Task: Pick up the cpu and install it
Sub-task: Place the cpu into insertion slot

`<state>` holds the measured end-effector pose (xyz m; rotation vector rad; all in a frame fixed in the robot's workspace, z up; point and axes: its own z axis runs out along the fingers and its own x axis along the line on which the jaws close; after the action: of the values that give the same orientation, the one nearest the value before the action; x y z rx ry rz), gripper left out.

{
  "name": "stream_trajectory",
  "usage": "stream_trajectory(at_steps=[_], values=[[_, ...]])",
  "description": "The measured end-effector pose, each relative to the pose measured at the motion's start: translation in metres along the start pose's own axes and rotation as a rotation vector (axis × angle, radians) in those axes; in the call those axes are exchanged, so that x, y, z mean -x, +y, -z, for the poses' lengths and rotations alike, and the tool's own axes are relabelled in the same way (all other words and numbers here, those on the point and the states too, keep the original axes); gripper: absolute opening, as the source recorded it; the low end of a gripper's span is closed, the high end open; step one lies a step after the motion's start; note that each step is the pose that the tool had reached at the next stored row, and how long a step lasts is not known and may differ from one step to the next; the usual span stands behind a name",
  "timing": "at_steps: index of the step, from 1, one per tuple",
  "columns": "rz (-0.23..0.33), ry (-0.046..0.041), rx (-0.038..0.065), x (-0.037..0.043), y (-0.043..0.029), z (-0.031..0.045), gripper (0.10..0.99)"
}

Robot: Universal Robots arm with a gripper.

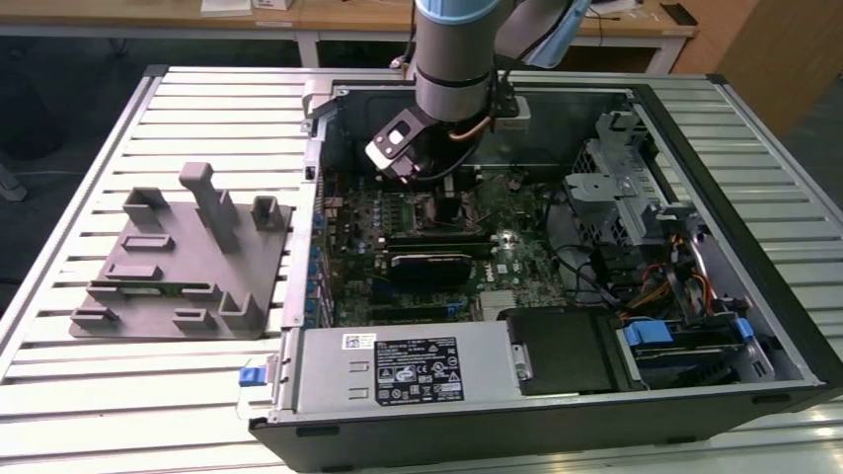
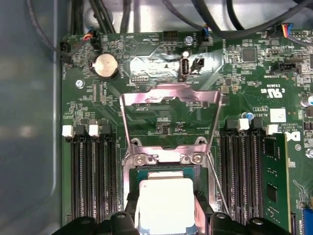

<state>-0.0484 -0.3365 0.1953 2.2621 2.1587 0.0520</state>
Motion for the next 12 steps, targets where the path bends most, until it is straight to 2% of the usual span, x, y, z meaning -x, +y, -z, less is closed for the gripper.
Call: stream_trajectory(at_steps=[5, 12], values=[[-0.03, -0.001, 0.0, 0.0013, 0.0001, 0.0, 0.533], [-0.027, -0.0034, 0.001, 0.0012, 0.0002, -0.0006, 0.533]])
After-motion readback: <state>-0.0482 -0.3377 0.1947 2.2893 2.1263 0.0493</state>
